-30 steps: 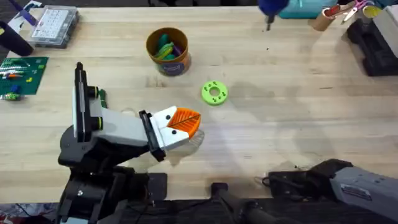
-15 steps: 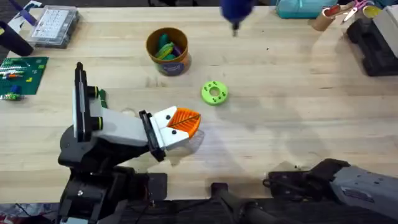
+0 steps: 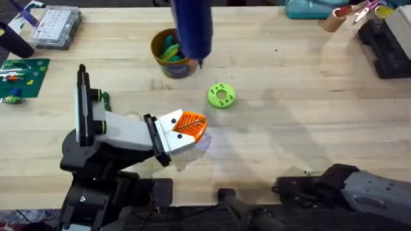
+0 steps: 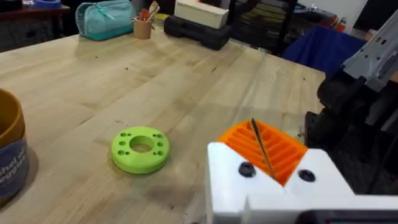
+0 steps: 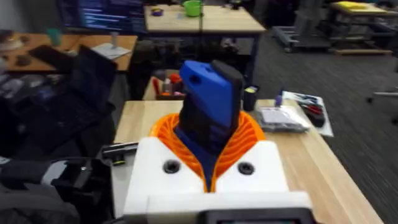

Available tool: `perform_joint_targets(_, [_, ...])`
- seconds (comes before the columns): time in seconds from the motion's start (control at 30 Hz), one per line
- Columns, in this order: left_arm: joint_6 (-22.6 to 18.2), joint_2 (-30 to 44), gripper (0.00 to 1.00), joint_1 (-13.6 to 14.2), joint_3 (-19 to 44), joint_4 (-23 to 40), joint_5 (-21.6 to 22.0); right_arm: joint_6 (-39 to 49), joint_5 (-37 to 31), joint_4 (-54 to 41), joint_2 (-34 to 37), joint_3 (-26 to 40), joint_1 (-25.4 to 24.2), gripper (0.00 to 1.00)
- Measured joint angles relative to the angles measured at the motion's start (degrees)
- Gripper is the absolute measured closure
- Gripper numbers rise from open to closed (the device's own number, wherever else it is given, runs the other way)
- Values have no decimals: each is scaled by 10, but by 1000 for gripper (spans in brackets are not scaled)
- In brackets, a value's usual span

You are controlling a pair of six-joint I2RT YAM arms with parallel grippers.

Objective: Pick up the gripper from the table and insert it into the empty holder that is missing its gripper. Then pick up a screw, insert it into the mounting hole, and use the screwdriver to tighten it. Finally, clean up the table by picking up the vegetable and placing it into the bucket.

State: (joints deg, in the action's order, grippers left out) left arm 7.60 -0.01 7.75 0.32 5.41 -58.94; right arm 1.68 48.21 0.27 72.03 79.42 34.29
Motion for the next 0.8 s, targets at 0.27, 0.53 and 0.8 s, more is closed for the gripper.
perform_joint_targets(0.27, [0, 0, 994, 0, 0, 0, 0, -33, 16, 131, -21, -91, 28, 975])
perform_joint_targets(0.53, [0, 0, 994, 0, 0, 0, 0, -92, 29, 341, -83, -215, 33, 975])
perform_joint_targets(0.8, [0, 0, 994, 0, 0, 0, 0, -118, 31, 375, -75, -268, 48, 975])
